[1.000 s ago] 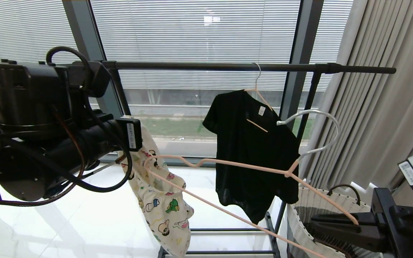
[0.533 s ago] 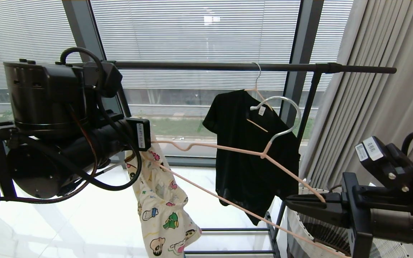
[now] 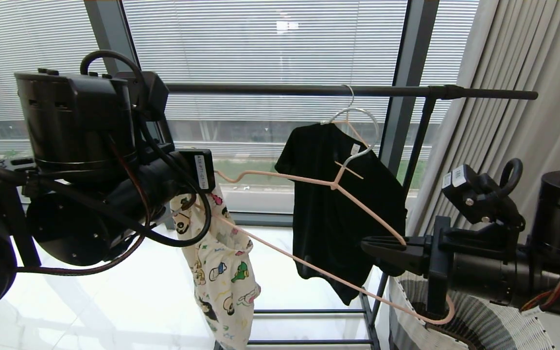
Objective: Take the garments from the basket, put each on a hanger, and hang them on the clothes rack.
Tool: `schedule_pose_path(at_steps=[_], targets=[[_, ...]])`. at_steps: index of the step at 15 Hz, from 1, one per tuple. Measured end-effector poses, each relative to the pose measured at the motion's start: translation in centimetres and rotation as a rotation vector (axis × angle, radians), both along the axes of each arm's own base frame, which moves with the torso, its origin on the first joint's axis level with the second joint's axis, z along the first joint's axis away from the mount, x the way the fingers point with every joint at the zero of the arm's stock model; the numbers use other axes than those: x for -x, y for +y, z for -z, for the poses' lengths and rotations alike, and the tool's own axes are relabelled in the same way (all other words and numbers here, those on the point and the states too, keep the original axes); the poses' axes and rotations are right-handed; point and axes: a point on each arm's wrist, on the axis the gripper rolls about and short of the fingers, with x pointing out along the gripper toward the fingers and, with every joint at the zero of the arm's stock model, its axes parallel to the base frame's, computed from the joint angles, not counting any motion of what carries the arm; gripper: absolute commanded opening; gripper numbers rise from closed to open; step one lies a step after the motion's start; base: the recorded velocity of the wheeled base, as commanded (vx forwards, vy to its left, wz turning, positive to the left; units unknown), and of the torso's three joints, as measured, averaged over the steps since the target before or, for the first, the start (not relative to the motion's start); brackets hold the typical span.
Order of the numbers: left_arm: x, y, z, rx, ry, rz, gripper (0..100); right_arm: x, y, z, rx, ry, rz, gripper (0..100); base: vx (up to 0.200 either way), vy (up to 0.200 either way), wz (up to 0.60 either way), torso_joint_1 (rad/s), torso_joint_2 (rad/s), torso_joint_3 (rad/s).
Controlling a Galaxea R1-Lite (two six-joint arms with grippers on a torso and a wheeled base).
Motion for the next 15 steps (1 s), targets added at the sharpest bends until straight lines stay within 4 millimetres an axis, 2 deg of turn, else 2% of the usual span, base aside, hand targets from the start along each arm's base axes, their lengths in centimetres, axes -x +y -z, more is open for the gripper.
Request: schedule_pose_path(at_steps=[5,9,15], targets=[[0.5,-1.4,-0.3,0.030,-0.005,0.049,0,-0.4,3.1,0.2,-0.014,0.018,0.003,0,0.000,0.000,0.00,0.000,0.00,0.000],[1.3,-3.0,-1.2,0.108,-0.022,0.100,0,-1.6,5.3,0.5,-0.007,0.029,0.014,0,0.000,0.000,0.00,0.000,0.00,0.000],[3.0,-5.6,-1.6,0.173,-0.015,0.200,0,-2.3,7.7,1.2,-0.002,0.050,0.027,0,0.000,0.000,0.00,0.000,0.00,0.000]])
